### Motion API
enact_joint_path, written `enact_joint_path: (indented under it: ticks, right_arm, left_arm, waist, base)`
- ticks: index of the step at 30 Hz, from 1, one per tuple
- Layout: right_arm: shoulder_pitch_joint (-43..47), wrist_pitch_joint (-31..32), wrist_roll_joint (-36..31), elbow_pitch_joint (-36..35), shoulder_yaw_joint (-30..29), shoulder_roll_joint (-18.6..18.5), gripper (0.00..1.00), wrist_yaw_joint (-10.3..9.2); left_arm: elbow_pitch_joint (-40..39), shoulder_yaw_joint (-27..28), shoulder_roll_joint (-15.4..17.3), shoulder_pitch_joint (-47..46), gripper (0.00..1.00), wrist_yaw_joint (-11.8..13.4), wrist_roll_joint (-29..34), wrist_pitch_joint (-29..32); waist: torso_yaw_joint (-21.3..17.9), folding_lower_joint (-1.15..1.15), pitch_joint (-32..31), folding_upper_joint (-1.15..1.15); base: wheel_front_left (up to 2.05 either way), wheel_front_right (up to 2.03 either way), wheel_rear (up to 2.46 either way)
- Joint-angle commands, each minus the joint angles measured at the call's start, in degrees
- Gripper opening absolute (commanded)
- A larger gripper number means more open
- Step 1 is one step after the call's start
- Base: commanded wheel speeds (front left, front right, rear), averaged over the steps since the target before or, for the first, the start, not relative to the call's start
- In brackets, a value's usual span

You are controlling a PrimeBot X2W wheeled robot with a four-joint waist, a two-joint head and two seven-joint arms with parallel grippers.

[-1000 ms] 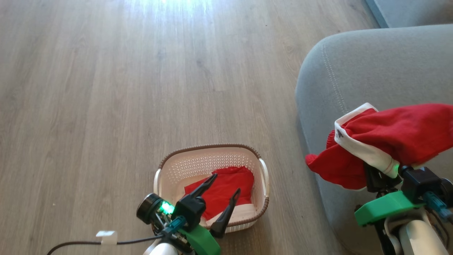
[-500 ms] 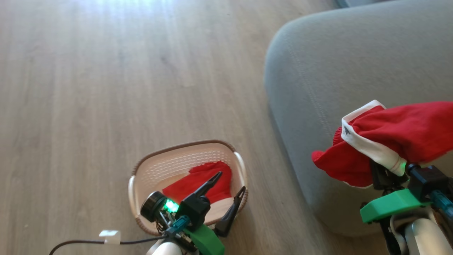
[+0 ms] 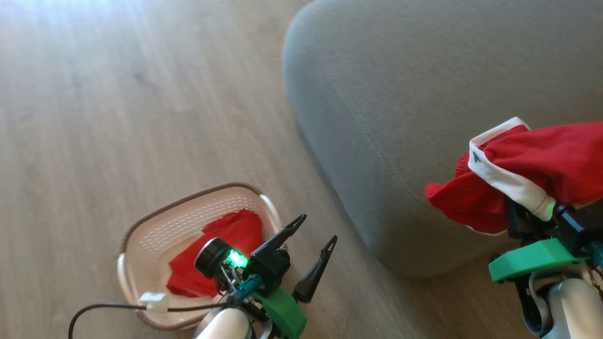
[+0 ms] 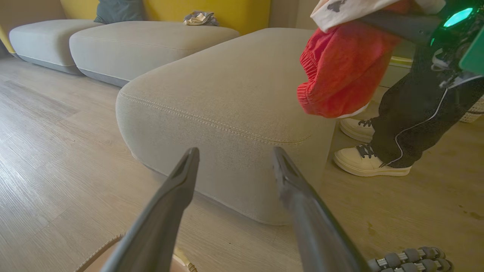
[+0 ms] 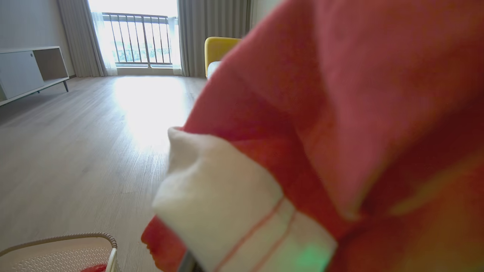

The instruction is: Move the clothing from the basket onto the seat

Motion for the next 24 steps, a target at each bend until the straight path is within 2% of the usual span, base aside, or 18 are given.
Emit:
enact_joint_path:
  ticks: [1,8,24]
  right_arm:
    - [-2.13,-0.37,0.30,-2.08,0.66,-0.70,0.00,-0.01]
    - [-2.44,-0.37,0.56,-1.93,-0.26,0.03,0.00,-0.01]
    - [-2.61,-0.37,1.99,-2.36,-3.50,1.84,0.00,-0.01]
  left_arm:
    - [-1.48,1.26,-0.16,-2.61,1.00,-0.13,0.06,-0.29]
    - [-0.99,0.10,-0.16,-4.64,1.00,-0.61,0.49,-0.29]
    - [0.11,-1.47,-0.16,-7.18,1.00,-1.02,0.08,-0.29]
  waist:
    - [-2.20,0.00,1.24,0.00]
    - [-5.87,0.00,3.24,0.00]
    - [-6.40,0.00,5.22,0.00]
  base:
    - [0.00,0.00,0.00]
    - [0.00,0.00,0.00]
    - [0.00,0.00,0.00]
